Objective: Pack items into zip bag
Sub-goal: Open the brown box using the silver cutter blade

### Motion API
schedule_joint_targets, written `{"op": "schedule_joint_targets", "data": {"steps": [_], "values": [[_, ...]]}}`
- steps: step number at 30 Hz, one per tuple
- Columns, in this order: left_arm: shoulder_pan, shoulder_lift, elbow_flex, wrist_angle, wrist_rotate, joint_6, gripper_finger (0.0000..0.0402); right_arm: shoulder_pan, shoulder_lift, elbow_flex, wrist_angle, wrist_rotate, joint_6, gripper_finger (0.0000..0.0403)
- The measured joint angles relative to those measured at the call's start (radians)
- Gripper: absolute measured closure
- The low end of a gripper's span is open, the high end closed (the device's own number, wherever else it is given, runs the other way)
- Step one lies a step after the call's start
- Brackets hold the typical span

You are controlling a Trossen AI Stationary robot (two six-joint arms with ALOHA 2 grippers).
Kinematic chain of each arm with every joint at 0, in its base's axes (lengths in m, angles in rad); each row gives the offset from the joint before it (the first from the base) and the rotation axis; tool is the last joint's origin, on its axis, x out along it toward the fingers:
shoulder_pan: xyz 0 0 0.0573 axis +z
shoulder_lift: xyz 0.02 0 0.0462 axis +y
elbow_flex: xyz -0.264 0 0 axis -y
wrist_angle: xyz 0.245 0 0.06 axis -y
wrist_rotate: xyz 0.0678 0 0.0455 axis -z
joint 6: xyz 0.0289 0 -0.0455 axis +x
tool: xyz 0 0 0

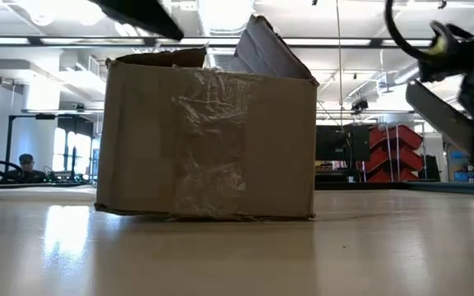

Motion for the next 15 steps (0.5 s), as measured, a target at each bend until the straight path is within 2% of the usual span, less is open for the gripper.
{"op": "schedule_joint_targets", "data": {"steps": [2,8,12,15], "values": [[0.000,0.029,0.037,-0.056,-0.003,-0.024,0.0265,0.000,0.000,-0.015,-0.010,-0.056,0.017,0.0352],[0.001,0.103,0.128,-0.073,-0.005,0.007,0.0234,0.000,0.000,-0.076,-0.008,-0.092,0.055,0.0352],[0.005,0.135,0.140,-0.097,-0.006,0.018,0.0220,0.000,0.000,-0.116,-0.008,-0.144,0.107,0.0352],[0.011,0.138,0.125,-0.133,-0.047,-0.033,0.0219,0.007,0.000,-0.136,-0.008,-0.180,0.143,0.0345]]}}
